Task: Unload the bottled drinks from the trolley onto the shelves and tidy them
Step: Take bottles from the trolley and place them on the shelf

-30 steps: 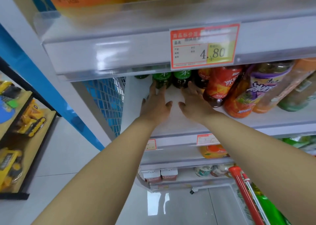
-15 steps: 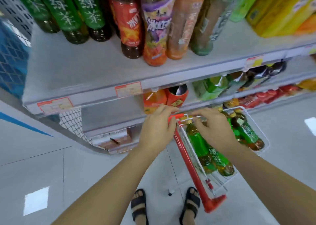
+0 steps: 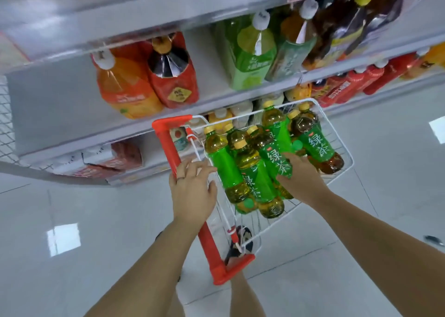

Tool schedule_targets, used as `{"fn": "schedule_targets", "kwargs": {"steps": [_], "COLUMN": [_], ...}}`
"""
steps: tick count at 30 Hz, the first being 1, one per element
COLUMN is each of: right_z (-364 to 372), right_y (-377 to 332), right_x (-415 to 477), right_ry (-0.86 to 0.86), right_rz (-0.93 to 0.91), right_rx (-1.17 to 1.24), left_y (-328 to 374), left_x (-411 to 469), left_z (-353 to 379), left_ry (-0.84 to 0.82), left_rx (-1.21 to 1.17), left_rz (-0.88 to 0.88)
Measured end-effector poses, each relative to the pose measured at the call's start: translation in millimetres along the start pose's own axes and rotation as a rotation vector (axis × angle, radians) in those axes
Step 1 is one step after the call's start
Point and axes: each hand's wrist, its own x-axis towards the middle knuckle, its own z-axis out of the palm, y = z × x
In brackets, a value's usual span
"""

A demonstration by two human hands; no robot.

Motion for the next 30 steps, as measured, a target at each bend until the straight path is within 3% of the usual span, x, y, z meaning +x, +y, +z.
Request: {"fn": "schedule_targets", "kwargs": {"steps": [10,13,16,19,21,24,30], "right_z": [39.5,38.3,36.2,37.0,39.1,44.2,47.8], "right_y": [23.1,26.5,29.1,32.6,36.5,43.8,49.8], "right_x": [40.6,47.3,49.7,45.0,39.1,31.5,28.9], "right_ry": [0.049,0.02,-0.006,0.004,0.039,0.099,0.165], "right_rz": [0.009,-0.002,0.006,0.013,0.009,-0.016,-0.047], "right_rx": [0.021,0.066,0.136,0.209,0.241,0.261,0.354], "left_y": [-5.0,-0.5,34.9,71.2,82.7,90.4,107.0], "left_x": [-0.7,-2.8,-5.7,-5.6,-0.6,6.3,6.0], "left_z": [20.4,23.5,22.8,40.2,54.5,72.7,92.4], "left_ry": [0.154,0.13,-0.024,-0.438,-0.58,-0.536,-0.449], "left_rx": [0.195,0.292,0.178,-0.095,-0.38,-0.566,-0.623], "left_rz": [0.038,0.063,0.116,-0.151,-0.4,-0.575,-0.714]}}
